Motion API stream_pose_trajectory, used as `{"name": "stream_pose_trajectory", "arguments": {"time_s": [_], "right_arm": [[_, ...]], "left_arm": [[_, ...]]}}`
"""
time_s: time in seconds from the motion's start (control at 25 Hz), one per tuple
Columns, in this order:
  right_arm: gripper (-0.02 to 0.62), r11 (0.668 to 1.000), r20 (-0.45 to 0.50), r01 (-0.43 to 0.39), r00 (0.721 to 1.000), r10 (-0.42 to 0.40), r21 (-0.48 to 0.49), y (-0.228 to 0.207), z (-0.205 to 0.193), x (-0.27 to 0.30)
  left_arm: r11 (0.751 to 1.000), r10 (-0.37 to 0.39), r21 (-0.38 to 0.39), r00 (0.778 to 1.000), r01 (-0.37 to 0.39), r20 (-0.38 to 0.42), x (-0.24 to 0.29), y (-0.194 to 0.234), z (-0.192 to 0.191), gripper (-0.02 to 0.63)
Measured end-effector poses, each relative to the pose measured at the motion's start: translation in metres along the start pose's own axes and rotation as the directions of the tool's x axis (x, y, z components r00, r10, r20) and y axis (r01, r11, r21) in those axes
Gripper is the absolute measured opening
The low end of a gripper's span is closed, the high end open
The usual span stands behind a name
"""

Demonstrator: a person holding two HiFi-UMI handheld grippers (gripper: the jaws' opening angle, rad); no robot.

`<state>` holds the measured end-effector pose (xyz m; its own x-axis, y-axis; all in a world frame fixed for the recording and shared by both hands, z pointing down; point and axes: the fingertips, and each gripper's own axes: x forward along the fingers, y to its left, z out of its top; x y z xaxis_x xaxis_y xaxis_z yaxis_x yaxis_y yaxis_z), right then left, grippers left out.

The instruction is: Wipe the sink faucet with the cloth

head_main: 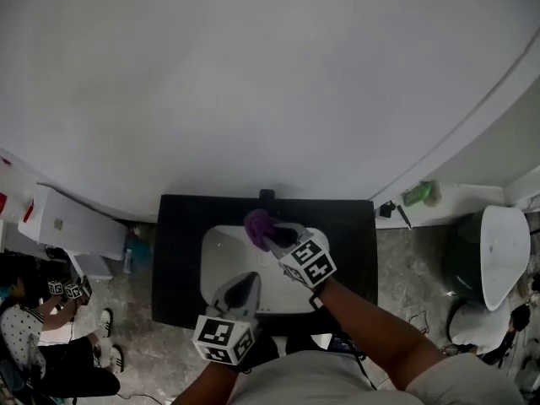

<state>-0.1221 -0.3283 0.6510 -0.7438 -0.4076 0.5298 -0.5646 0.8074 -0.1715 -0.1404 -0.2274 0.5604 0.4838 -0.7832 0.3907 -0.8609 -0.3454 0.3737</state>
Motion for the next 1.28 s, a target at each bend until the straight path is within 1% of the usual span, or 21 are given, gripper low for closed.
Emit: {"name": "stream_pose_trajectory", "arguments": {"time_s": [0.04, 0.08, 0.2, 0.28, 0.36, 0.44, 0.48, 0.56, 0.64, 0.68, 0.76, 0.84, 0.92, 1.0, 1.08, 1.16, 1.28], "right_arm": [[0.078, 1.0, -0.008, -0.009, 1.0, 0.009, -0.006, 0.005, -0.005, -0.004], [0.078, 1.0, 0.005, 0.0, 1.0, 0.0, -0.005, 0.001, -0.003, -0.008], [0.078, 0.997, 0.074, 0.082, 0.994, -0.083, 0.014, -0.044, 0.034, -0.004], [0.081, 0.993, 0.06, 0.112, 0.992, -0.113, 0.021, -0.073, 0.052, 0.014], [0.081, 0.991, 0.041, 0.131, 0.99, -0.132, 0.016, -0.086, 0.056, 0.026], [0.081, 0.99, 0.051, 0.143, 0.988, -0.143, -0.004, -0.076, 0.05, 0.025], [0.08, 0.991, 0.061, 0.133, 0.989, -0.132, -0.004, -0.062, 0.042, 0.02], [0.08, 0.996, 0.058, 0.085, 0.995, -0.085, 0.005, -0.024, 0.016, 0.008], [0.078, 0.999, 0.016, 0.05, 0.999, -0.05, -0.005, 0.006, -0.018, 0.001], [0.079, 0.999, -0.005, 0.052, 0.999, -0.052, -0.004, 0.01, -0.033, 0.002], [0.08, 0.995, -0.019, 0.093, 0.996, -0.093, 0.023, -0.006, -0.045, 0.01], [0.08, 0.99, -0.028, 0.136, 0.99, -0.135, 0.033, -0.03, -0.039, 0.022], [0.08, 0.99, -0.052, 0.141, 0.989, -0.14, 0.013, -0.043, -0.031, 0.035], [0.08, 0.993, -0.075, 0.121, 0.99, -0.12, 0.003, -0.041, -0.031, 0.041], [0.077, 0.996, -0.084, 0.094, 0.992, -0.094, 0.004, -0.026, -0.039, 0.037], [0.077, 0.998, -0.097, 0.056, 0.994, -0.054, 0.014, -0.003, -0.053, 0.028], [0.077, 0.999, -0.141, -0.014, 0.99, 0.02, 0.045, 0.027, -0.08, 0.016]], "left_arm": [[1.0, 0.0, 0.001, 1.0, 0.0, -0.001, 0.001, 0.003, 0.002, 0.008], [1.0, 0.001, 0.005, 1.0, -0.001, -0.001, 0.001, 0.006, 0.003, 0.007], [1.0, 0.005, 0.014, 1.0, -0.005, -0.007, 0.002, 0.013, 0.006, 0.008], [1.0, 0.015, 0.008, 1.0, -0.015, -0.017, 0.001, 0.016, 0.005, 0.007], [1.0, 0.022, -0.005, 0.999, -0.022, -0.023, -0.003, 0.015, 0.001, 0.007], [0.999, 0.027, -0.025, 0.999, -0.027, -0.018, -0.006, 0.014, -0.004, 0.006], [0.999, 0.03, -0.034, 0.999, -0.031, -0.014, -0.008, 0.015, -0.006, 0.006], [0.998, 0.037, -0.049, 0.999, -0.038, -0.01, -0.011, 0.02, -0.011, 0.007], [0.998, 0.043, -0.055, 0.999, -0.044, -0.009, -0.013, 0.025, -0.014, 0.007], [0.997, 0.047, -0.055, 0.999, -0.047, -0.009, -0.013, 0.026, -0.014, 0.008], [0.997, 0.054, -0.054, 0.998, -0.055, -0.008, -0.015, 0.03, -0.015, 0.007], [0.997, 0.062, -0.054, 0.998, -0.062, -0.007, -0.018, 0.031, -0.015, 0.007], [0.996, 0.065, -0.054, 0.998, -0.066, -0.006, -0.021, 0.03, -0.015, 0.007], [0.996, 0.067, -0.055, 0.998, -0.067, -0.005, -0.023, 0.028, -0.016, 0.007], [0.996, 0.067, -0.06, 0.998, -0.067, -0.006, -0.025, 0.028, -0.018, 0.007], [0.996, 0.064, -0.063, 0.998, -0.064, -0.006, -0.025, 0.028, -0.02, 0.008], [0.996, 0.063, -0.062, 0.998, -0.063, -0.001, -0.025, 0.029, -0.017, 0.008]]}}
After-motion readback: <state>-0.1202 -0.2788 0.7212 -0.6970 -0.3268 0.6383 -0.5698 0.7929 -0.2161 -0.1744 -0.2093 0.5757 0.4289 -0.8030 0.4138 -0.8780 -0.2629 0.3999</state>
